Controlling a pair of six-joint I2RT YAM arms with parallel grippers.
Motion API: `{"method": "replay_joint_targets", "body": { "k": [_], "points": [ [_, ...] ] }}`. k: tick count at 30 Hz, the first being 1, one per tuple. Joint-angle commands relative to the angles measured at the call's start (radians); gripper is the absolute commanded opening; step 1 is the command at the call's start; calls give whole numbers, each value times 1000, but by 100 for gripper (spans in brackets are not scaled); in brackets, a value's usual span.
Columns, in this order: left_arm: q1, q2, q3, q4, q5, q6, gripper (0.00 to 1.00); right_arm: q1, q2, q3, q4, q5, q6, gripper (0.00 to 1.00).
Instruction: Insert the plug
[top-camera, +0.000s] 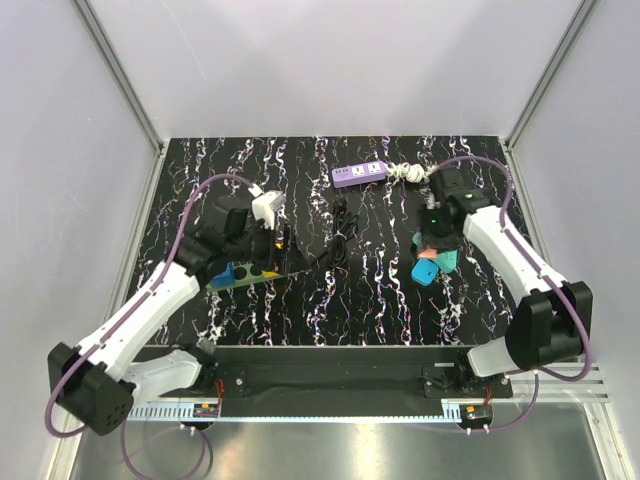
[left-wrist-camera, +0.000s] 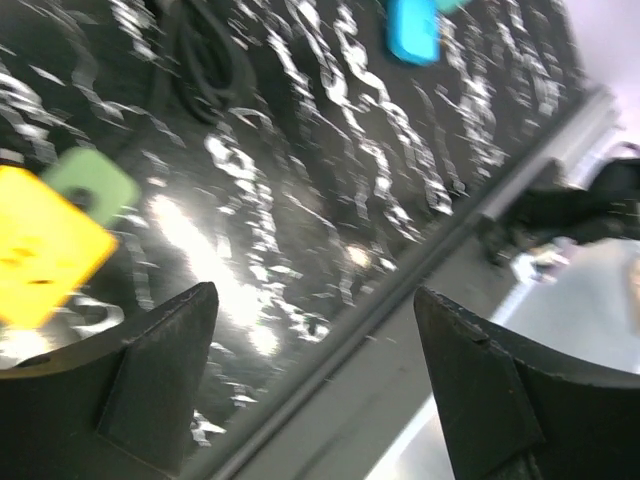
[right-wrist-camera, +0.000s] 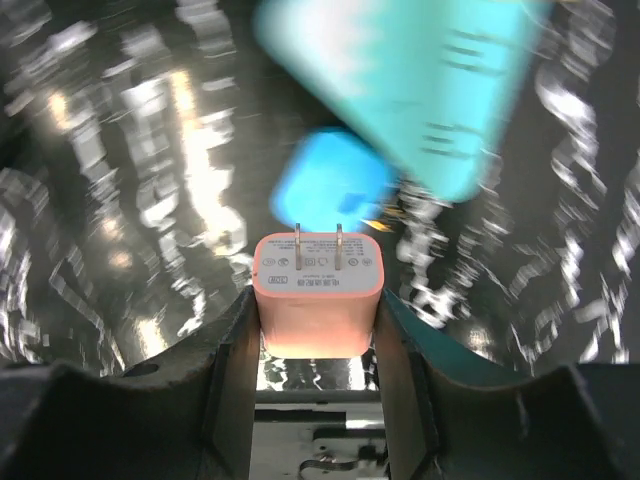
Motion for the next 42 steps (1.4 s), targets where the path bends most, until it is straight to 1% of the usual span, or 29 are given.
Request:
{"method": "replay_joint_targets", "body": {
  "k": [1, 2, 4, 5, 7, 8, 10, 11, 14, 20, 25, 29, 33, 36, 37, 42],
  "points": [
    [31, 47, 58, 72, 245, -94, 82, 174, -70, 2, 68, -53, -111, 0],
    [45, 66, 75, 78, 281, -103, 82, 208, -81, -9, 128, -55, -114, 0],
    [51, 89, 95, 90, 329, -119, 81, 280, -104, -32, 187, -53, -133, 0],
    [52, 95, 113, 89, 326, -117, 81, 351, -109, -41, 251, -53, -144, 0],
    [52, 118, 121, 90, 297, -120, 80, 420, -122, -67, 328, -58, -160, 0],
    [52, 127, 127, 90, 294, -125, 79, 464, -119, -72, 392, -87, -154, 0],
    [53, 161, 127, 110, 310, -152, 76, 495, -109, -75, 464, -114, -141, 0],
    [52, 170, 118, 126, 323, -168, 74, 537, -106, -84, 490, -119, -142, 0],
    [47, 202, 101, 202, 367, -234, 70, 595, -89, -96, 569, -108, -165, 0],
    [28, 250, 95, 227, 317, -266, 69, 631, -83, -118, 661, -124, -206, 0],
    [15, 284, 92, 276, 289, -324, 67, 635, -107, -142, 708, -171, -213, 0],
    [7, 305, 92, 300, 255, -361, 66, 638, -124, -157, 715, -182, -213, 0],
    [7, 313, 87, 308, 197, -385, 61, 638, -148, -174, 727, -187, -213, 0],
    [9, 307, 81, 342, 194, -415, 59, 638, -156, -184, 730, -185, -214, 0],
    [9, 301, 77, 354, 200, -424, 59, 638, -156, -187, 730, -185, -240, 0],
    [15, 266, 83, 362, 212, -468, 61, 638, -161, -179, 713, -194, -237, 0]
  ]
}}
